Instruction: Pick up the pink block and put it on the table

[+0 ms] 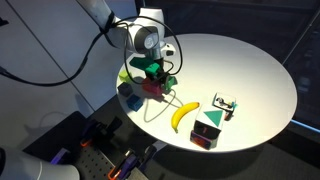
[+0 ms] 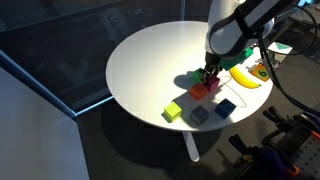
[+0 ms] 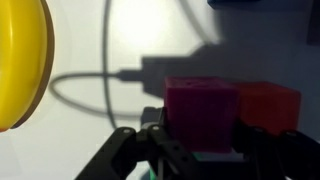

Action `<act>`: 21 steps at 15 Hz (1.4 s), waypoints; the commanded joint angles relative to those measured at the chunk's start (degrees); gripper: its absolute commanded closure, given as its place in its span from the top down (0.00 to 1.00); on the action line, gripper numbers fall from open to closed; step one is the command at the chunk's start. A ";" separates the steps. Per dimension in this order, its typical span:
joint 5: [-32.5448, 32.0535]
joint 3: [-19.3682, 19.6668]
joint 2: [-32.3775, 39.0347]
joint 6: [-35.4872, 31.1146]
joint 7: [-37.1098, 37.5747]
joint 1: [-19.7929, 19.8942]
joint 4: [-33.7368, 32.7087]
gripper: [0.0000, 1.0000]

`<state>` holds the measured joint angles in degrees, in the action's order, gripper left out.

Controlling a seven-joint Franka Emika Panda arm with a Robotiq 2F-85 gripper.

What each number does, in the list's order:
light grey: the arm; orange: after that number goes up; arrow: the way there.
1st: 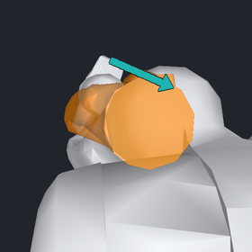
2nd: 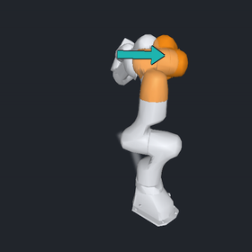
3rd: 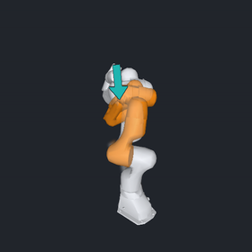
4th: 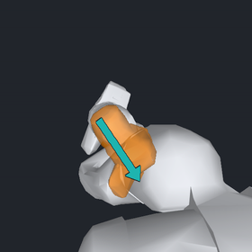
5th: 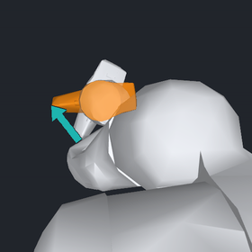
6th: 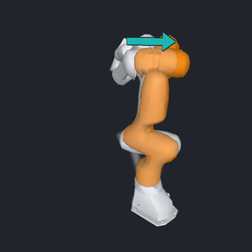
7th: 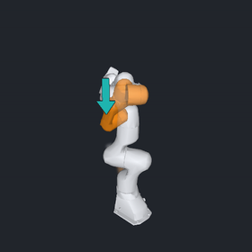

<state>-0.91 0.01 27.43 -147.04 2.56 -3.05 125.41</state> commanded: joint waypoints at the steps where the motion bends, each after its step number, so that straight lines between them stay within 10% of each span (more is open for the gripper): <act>1: 0.72 -0.56 1.01 0.26 0.00 0.49 -1.62 0.28; 2: 0.74 -0.56 1.10 0.25 0.04 0.48 -1.71 0.78; 6: 0.82 -0.64 1.38 0.26 -0.05 0.54 -2.08 0.98; 21: -1.08 1.16 -3.44 8.73 2.31 -0.30 0.39 1.00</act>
<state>-0.93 0.16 27.03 -141.83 3.22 -3.16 124.41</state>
